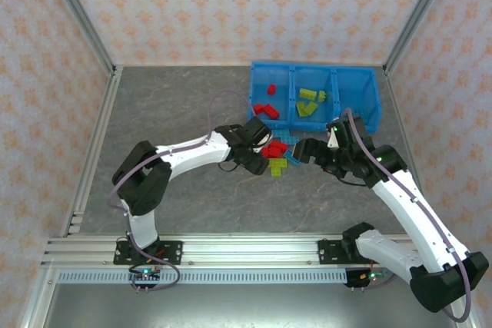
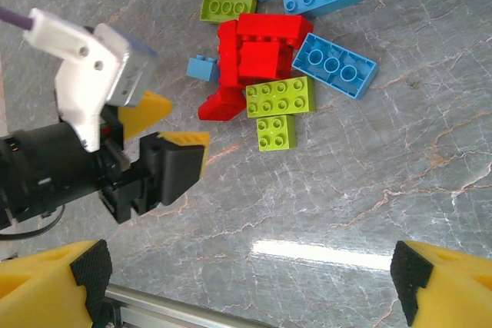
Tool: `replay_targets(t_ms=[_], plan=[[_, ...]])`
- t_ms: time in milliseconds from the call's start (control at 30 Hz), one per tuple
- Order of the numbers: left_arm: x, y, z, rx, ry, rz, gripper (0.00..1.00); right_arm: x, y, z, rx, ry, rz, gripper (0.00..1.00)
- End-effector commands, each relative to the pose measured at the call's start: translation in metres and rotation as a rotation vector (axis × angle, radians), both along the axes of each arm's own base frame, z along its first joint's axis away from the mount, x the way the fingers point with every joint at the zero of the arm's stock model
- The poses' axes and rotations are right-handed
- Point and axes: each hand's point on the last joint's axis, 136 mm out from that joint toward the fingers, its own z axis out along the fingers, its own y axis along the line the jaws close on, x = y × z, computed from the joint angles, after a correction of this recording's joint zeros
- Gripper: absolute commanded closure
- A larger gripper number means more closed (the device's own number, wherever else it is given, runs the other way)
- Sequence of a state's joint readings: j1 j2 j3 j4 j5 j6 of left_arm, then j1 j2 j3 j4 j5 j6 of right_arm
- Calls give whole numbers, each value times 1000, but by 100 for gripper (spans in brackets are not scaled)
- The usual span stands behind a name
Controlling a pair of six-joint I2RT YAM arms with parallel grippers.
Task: Sort the legos into containers by color
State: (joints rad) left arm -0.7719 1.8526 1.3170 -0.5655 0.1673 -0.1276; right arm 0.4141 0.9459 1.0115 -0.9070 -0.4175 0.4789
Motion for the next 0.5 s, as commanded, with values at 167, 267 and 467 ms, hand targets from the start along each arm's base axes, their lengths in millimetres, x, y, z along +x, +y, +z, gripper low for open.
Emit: replay_targets(t_ms=[167, 267, 467], plan=[[20, -28, -19, -20, -7, -71, 41, -5, -6, -5, -23, 20, -25, 4], [17, -27, -31, 11, 32, -76, 48, -5, -7, -6, -29, 25, -30, 4], [7, -23, -36, 12, 48, -80, 70, -5, -7, -13, -25, 38, -34, 5]])
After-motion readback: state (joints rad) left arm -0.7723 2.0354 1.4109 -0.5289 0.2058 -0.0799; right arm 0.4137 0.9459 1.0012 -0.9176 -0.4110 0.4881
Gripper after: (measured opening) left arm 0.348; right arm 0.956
